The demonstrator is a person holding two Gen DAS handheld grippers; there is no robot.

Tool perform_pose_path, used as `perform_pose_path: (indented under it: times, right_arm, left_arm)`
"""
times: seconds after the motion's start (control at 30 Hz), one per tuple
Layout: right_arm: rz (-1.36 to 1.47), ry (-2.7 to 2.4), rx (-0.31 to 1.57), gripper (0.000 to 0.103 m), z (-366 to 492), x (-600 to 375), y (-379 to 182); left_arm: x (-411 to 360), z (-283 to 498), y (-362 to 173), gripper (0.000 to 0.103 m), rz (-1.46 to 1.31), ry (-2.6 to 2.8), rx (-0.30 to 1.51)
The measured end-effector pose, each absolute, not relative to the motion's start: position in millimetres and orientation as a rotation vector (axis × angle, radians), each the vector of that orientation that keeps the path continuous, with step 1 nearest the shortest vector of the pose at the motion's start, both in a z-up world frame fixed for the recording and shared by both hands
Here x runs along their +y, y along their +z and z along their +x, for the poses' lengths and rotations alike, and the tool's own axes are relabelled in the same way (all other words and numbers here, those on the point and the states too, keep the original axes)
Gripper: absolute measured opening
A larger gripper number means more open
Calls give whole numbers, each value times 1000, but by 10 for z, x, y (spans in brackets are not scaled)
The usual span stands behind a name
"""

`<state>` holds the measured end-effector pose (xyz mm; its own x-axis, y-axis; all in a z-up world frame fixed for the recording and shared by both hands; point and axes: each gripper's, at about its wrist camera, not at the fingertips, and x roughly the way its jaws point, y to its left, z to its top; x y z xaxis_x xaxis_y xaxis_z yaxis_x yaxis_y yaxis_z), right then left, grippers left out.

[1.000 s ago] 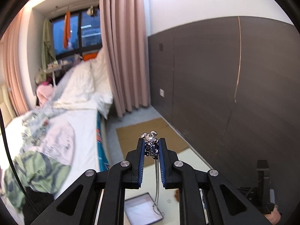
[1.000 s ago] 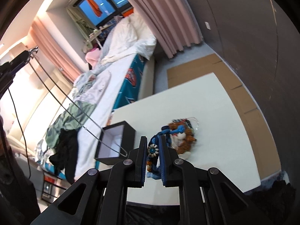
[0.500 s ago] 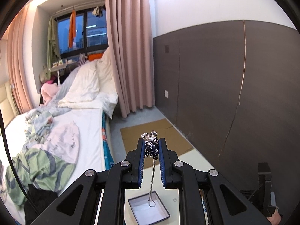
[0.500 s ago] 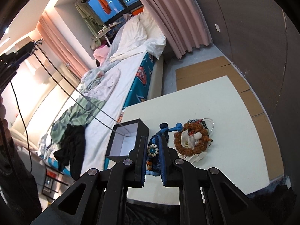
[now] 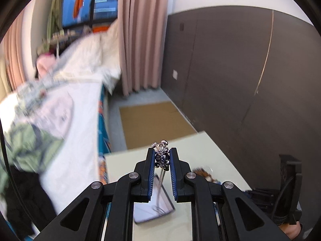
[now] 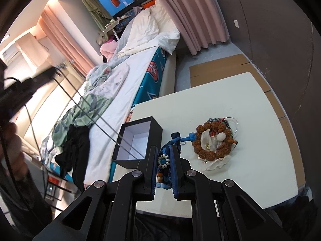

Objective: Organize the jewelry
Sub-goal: 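Lower the chain into the black box with the left gripper while the right gripper carries the cord, then lower the blue cord into the black box and open the right gripper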

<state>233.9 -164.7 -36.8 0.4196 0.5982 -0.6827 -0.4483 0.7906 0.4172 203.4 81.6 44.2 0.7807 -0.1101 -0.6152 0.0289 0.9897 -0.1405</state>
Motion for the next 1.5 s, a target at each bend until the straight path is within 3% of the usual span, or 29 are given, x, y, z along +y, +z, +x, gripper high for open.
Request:
perform_pose_path:
  times: [0.4,0.53,0.57,0.6,1.3,1.4,1.47,1.5]
  right_arm:
    - [190,652,945,14,2318,-1602,-428]
    - [190,672,946,14,2339,-1499,-440]
    - [189,679,946,14,2348,-1466,-441]
    - [187,686,945,14,2353,-1430,-436]
    - [141,796,1029,15,2769,-385,-628]
    - [152,749,1065,32,2777,-495,-695]
    - [188,738,1049,53,2740,-654,-666]
    - [196,727,1038,58,2717,-727,-652]
  left_arm:
    - [887,2216,-429,17,-286,-63,902]
    - [940,2156,-447,63,-307,-56,897]
    - [979,2116,-428,72,-312,-42,880]
    - [1013,2073,-414,75,-318,-31,867]
    - [1579,1570,-312,76,-375,128,819]
    - [1571,1573,-312,76,-372,127,819]
    - [1545,1592,-324,76,-371,121,821]
    - [1523,1610,-333,76,-372,114,822]
